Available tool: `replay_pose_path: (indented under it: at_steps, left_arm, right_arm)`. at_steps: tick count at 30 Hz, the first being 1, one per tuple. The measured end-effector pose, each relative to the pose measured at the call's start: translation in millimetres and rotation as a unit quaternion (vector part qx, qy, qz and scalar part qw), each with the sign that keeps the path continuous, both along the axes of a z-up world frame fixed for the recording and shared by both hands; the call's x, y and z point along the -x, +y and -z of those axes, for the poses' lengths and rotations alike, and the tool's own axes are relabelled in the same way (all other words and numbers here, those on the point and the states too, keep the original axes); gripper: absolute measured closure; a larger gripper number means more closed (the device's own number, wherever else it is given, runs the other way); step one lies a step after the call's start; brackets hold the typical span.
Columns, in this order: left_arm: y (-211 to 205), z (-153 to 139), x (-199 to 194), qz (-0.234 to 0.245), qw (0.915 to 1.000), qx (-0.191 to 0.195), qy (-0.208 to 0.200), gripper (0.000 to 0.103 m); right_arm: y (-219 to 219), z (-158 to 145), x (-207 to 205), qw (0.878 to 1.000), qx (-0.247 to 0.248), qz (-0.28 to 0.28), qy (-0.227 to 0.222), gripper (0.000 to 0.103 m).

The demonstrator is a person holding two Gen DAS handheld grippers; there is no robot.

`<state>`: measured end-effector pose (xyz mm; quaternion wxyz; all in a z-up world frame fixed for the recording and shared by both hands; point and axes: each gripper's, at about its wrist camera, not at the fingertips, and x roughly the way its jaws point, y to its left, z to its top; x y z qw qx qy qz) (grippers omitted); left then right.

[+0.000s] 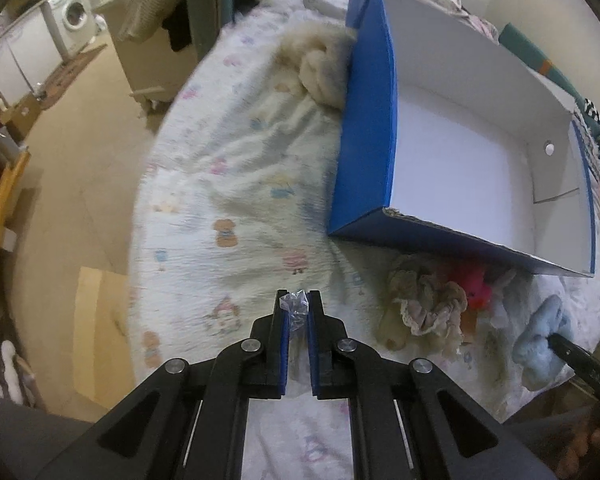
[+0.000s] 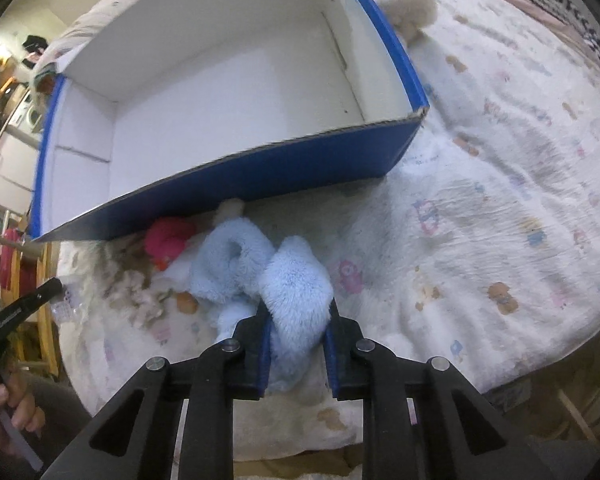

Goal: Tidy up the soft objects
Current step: 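Carry the bag and blue sock into the box, open the left gripper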

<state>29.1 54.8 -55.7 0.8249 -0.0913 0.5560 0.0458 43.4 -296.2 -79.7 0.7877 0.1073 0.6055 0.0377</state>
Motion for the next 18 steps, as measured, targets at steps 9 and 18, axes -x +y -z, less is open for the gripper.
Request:
replay_pose_path:
  at_steps: [9,18]
  left_arm:
    - [-12.8,-43.5,13.5,-0.001,0.9990,-0.001,-0.044,0.096]
    - [-35.1,-97.6,-7.5,0.034,0.9941,-0.001,-0.103,0.096]
  right_arm:
    - [-6.6,-43.8,13.8,0.998,-0.035,-0.021,-0.037,0.080]
    - [5.6,-104.4,-1.9,0.993,-0.050,-0.050,-0.099,0.080]
